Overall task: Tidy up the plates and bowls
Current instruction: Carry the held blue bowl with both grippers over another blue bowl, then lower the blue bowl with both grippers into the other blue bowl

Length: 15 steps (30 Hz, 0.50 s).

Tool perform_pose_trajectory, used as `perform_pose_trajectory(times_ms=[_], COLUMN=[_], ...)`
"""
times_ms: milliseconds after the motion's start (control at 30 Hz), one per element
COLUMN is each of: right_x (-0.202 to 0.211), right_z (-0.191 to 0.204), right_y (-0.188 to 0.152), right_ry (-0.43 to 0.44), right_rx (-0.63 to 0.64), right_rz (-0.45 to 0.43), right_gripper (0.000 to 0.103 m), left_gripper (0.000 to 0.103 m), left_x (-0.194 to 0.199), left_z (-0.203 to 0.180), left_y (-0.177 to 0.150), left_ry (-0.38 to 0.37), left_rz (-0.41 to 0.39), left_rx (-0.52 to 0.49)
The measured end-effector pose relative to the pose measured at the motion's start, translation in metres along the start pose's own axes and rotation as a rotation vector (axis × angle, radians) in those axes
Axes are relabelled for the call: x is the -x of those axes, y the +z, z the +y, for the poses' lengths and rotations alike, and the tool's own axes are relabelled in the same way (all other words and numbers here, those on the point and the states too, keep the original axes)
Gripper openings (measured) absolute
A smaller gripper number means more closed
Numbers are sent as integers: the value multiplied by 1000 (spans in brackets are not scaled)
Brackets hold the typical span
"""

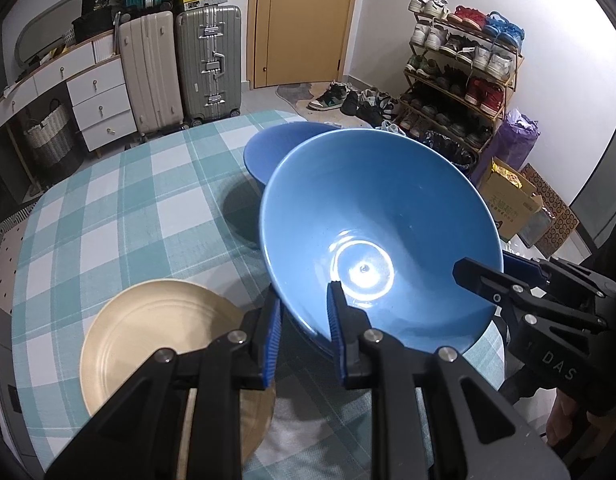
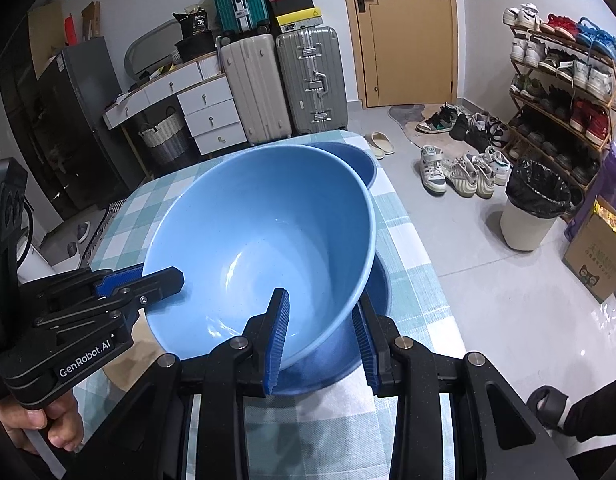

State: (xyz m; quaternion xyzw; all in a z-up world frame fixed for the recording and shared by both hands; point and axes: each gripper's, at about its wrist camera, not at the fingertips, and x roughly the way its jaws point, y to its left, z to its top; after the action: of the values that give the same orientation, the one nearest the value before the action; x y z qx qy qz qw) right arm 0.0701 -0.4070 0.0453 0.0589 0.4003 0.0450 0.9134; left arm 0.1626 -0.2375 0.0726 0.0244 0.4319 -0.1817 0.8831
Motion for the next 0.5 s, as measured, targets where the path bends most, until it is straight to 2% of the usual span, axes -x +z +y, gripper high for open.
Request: perform_pose_trajectory(times_ms=[500], right_x=[-27], right_z=[-13], right_y=[-13], right_ry=[-16], right_rx=[-18], right_rz=[49], right_gripper=[33], left_gripper=[20], left_x=[-28], left_z=[-8], left_y=[-14], left_ry=[11], left_rz=[48], left_rx=[-13])
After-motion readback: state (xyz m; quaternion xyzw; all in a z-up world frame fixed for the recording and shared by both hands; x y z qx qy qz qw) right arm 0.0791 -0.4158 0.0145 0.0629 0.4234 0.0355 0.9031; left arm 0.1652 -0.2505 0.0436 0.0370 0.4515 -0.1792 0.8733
